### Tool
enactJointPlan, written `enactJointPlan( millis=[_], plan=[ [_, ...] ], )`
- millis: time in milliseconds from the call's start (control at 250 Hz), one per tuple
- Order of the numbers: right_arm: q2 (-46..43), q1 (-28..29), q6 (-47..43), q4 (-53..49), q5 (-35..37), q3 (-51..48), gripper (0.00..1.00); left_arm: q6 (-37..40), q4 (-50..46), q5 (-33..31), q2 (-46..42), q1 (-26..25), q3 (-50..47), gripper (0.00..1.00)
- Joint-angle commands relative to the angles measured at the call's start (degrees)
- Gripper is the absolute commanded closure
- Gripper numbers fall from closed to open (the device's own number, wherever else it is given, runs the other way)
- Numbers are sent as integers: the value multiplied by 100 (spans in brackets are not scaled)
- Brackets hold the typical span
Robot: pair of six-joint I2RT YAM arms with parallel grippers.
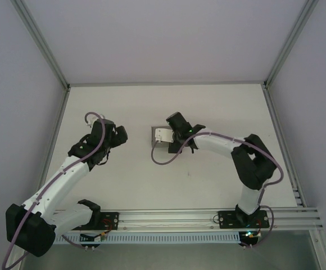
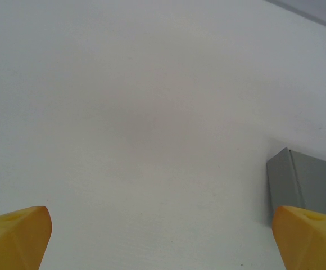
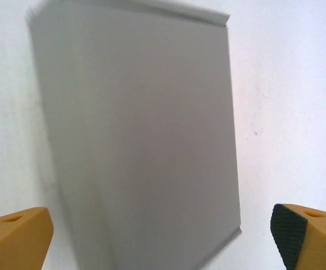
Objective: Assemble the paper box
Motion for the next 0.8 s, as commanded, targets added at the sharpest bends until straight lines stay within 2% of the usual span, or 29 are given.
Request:
enactJointPlan(
  millis=[0, 136, 228, 280, 403, 515, 567, 635, 703, 799],
  plan=[
    [-651, 18, 388, -253, -443, -281, 0, 133, 340, -14, -79, 60, -141, 0],
    [-1652, -47, 744, -270, -946, -816, 0, 369, 722, -99, -104, 54, -245, 0],
    [-2322, -204, 1221, 243, -1061, -1274, 0, 529, 925, -344, -105, 68, -282, 0],
    [-2637, -413, 1833, 629, -931, -1472, 0, 673, 1140, -588, -102, 69, -403, 0],
    [-3214, -1345, 3811, 1197, -1147, -1849, 0, 1455, 2864, -970, -129, 139, -1130, 0],
    [-3458, -2230, 5405, 1905, -163, -2455, 0, 2275, 4789, -1367, -27, 347, -1975, 0],
    [-3471, -2689, 5959, 1928, -131, -2686, 0, 2374, 5501, -1315, 92, 559, -2323, 0],
    [-3393, -3076, 6138, 2305, -227, -3068, 0, 2274, 5862, -771, 283, 922, -2531, 0],
    [-3256, -3160, 6047, 3313, 20, -3594, 0, 2570, 6037, -88, 722, 1152, -2508, 0],
    [-2871, -3216, 5944, 4747, 82, -4156, 0, 3061, 6556, -416, 1750, 1165, -2315, 0]
  ],
)
